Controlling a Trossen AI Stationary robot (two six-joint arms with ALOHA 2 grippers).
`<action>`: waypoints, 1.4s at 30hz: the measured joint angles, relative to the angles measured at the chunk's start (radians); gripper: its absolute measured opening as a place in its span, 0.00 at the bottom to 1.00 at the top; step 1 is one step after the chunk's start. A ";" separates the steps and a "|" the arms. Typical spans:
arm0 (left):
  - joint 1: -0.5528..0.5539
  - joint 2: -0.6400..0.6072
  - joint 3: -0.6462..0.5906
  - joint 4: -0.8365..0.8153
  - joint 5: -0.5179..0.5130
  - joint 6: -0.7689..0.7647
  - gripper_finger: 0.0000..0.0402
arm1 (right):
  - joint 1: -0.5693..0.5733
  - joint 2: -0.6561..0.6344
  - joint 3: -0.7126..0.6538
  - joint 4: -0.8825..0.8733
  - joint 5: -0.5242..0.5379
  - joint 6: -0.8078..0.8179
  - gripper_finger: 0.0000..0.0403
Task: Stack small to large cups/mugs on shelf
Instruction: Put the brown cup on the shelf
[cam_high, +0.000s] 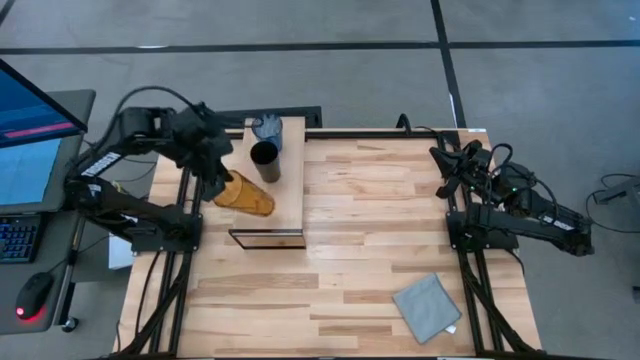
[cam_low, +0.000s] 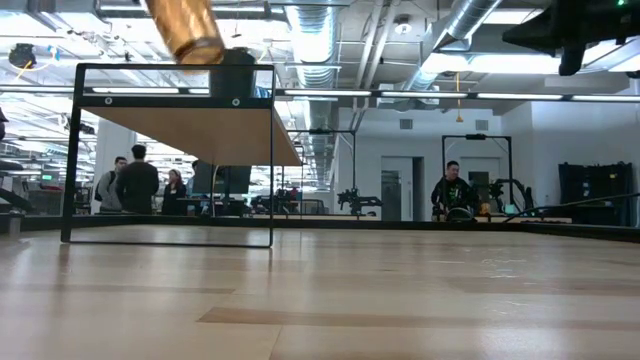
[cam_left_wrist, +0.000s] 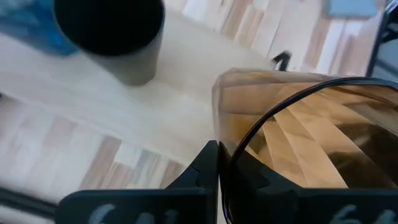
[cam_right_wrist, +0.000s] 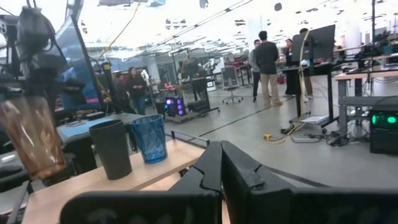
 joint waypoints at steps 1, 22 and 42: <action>0.000 -0.003 -0.021 0.001 -0.003 0.000 0.00 | -0.001 0.000 0.000 0.000 0.000 0.000 0.06; 0.023 0.061 -0.108 0.002 -0.064 0.006 0.00 | 0.003 0.000 0.000 -0.008 -0.006 0.000 0.06; 0.031 0.097 -0.029 0.000 -0.052 0.009 0.06 | 0.003 0.000 0.000 -0.011 -0.006 -0.005 0.06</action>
